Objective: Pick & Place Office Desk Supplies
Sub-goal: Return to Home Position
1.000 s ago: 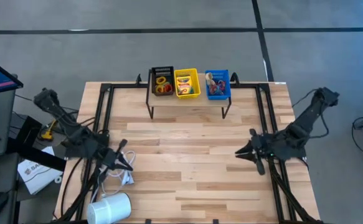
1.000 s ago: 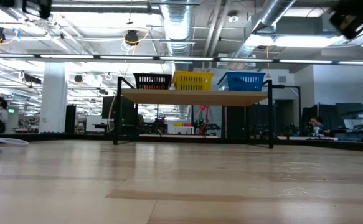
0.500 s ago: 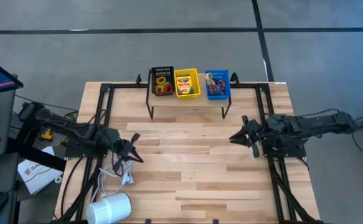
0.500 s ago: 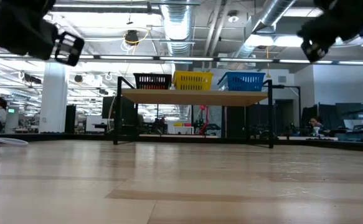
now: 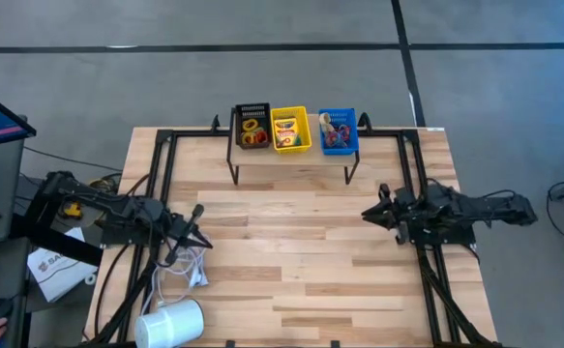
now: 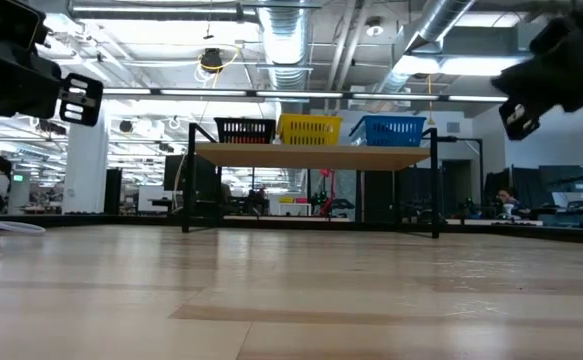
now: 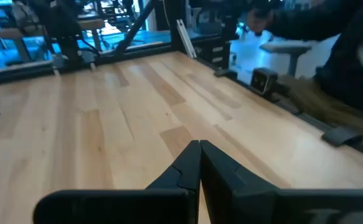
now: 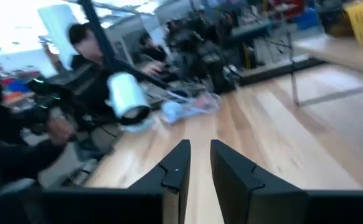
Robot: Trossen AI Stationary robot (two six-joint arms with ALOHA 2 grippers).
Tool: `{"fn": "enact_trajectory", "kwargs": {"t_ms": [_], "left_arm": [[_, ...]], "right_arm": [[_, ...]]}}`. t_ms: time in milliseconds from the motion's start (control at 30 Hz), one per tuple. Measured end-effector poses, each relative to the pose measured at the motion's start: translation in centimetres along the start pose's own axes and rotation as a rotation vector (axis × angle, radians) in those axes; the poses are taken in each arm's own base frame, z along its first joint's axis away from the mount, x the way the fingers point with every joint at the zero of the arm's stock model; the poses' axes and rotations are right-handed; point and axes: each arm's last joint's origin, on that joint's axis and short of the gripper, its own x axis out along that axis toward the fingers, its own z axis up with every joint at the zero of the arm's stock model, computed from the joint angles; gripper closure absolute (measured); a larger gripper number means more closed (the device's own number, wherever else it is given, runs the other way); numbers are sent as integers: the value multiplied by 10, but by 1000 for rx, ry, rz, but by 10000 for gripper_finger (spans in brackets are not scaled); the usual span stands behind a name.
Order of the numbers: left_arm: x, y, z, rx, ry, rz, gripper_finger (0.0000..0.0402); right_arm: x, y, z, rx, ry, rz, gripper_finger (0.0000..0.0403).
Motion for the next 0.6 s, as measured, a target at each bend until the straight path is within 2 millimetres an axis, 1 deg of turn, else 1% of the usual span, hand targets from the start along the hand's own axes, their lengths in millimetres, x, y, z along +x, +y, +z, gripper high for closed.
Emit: {"fn": "enact_trajectory", "kwargs": {"t_ms": [67, 167, 267, 400, 600], "left_arm": [[-1, 0, 0, 36, -5, 7, 399], [0, 1, -1, 48, 12, 26, 399], [0, 1, -1, 68, 20, 50, 399], [-1, 2, 0, 95, 0, 62, 399], [-2, 2, 1, 97, -5, 68, 399]], "right_arm": [[4, -4, -6, -15, 2, -23, 342], [4, -3, -5, -59, -10, -8, 342], [5, -5, -7, -81, 14, -31, 342], [5, -5, -7, -114, 15, -37, 342], [5, -5, -8, -117, 22, -39, 342]]}}
